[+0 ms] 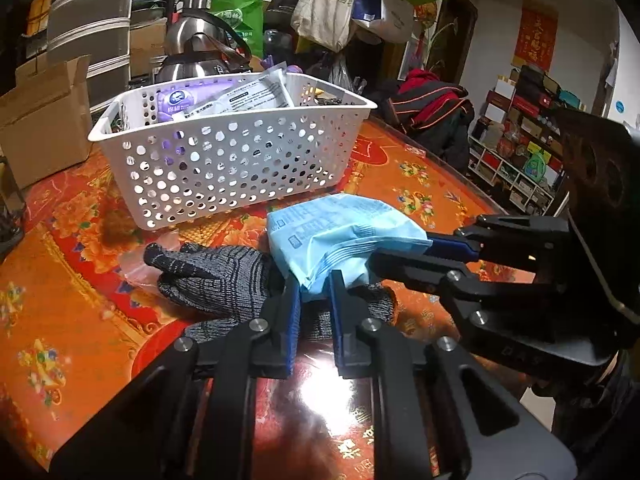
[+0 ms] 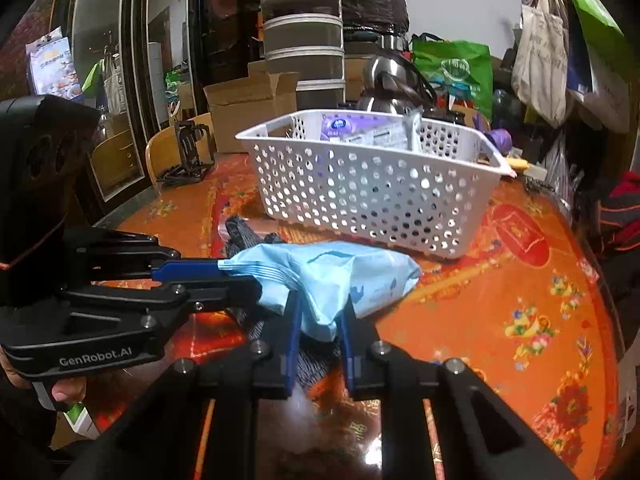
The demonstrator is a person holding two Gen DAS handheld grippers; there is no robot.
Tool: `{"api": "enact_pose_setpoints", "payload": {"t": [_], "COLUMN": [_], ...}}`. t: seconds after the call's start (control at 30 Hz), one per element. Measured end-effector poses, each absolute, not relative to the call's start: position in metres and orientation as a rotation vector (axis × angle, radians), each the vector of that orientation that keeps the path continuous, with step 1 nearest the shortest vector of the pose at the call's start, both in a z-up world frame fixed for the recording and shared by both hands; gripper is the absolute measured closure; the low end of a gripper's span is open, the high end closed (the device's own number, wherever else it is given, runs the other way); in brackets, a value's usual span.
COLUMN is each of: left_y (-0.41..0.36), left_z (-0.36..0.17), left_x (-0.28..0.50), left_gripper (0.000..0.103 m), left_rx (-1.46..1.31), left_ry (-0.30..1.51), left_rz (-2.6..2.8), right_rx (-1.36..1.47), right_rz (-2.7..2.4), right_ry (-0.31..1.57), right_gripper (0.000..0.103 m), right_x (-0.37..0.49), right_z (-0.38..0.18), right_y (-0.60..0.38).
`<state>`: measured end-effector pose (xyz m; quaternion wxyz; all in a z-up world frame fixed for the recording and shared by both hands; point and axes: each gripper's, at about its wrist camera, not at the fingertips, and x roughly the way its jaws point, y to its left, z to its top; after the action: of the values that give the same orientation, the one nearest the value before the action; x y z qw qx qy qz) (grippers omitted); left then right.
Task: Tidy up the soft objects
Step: 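Carry the light-blue wipes pack into the basket and open the left tool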
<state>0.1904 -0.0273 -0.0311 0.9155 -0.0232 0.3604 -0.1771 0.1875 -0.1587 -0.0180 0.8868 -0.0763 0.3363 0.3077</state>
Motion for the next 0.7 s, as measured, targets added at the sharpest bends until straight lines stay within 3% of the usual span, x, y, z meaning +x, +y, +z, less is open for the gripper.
{"api": "enact_pose_setpoints", "payload": {"t": [0.37,0.7], "left_y": [-0.016,-0.002], "left_z": [-0.009,0.053], "left_x": [0.177,0.168], "left_gripper": [0.096,0.098], "left_rx": [-0.096,-0.097], "left_ry": [0.704,0.609], "left_rz": [-0.308,-0.305], "right_rx": [-0.187,-0.229], "right_rz": [0.649,0.663], "right_ry": [0.62,0.51], "right_gripper": [0.091,0.096], "right_x": [0.171,0.167], "right_z": [0.014,0.08], "right_y": [-0.151,-0.14]}}
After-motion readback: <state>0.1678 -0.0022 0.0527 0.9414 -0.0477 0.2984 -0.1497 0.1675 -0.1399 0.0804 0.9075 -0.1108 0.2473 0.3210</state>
